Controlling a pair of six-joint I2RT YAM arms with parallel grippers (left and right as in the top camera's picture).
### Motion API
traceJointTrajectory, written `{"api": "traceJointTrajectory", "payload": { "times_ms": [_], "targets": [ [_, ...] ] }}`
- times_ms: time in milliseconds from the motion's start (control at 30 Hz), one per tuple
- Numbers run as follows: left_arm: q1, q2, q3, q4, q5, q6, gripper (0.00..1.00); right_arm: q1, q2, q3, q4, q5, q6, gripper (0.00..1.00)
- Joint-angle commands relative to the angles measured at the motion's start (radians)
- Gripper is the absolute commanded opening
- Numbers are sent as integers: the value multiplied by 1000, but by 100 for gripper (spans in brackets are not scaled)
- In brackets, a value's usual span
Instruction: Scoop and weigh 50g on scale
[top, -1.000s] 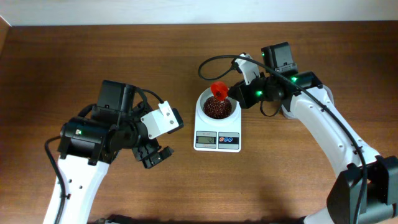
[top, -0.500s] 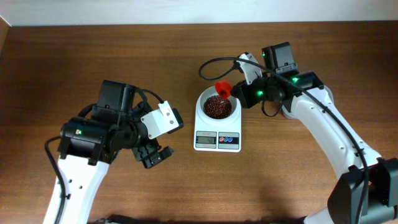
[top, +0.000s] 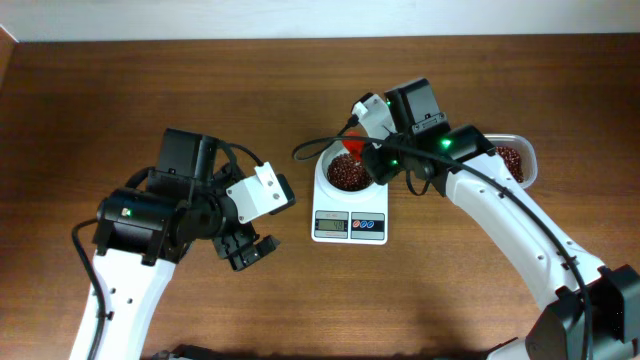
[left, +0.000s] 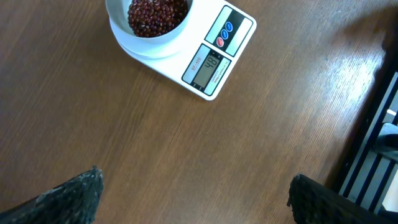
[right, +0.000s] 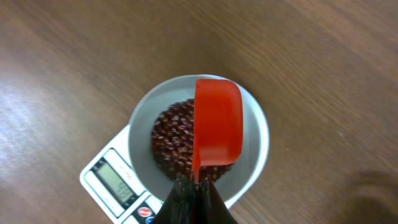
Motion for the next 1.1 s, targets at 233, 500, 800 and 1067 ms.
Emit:
{"api": "traceJointTrajectory", "payload": {
  "times_ms": [233, 500, 800, 1067],
  "targets": [
    [3, 4, 7, 2, 18, 13, 99, 6, -26, 26, -6, 5, -13, 4],
    [3, 4, 7, 2, 18, 13, 99, 6, -26, 26, -23, 1, -13, 4],
    [3, 4, 7, 2, 18, 13, 99, 6, -26, 26, -22, 1, -13, 4],
    [3, 4, 7, 2, 18, 13, 99, 7, -26, 27, -22, -4, -8, 4]
  ]
}}
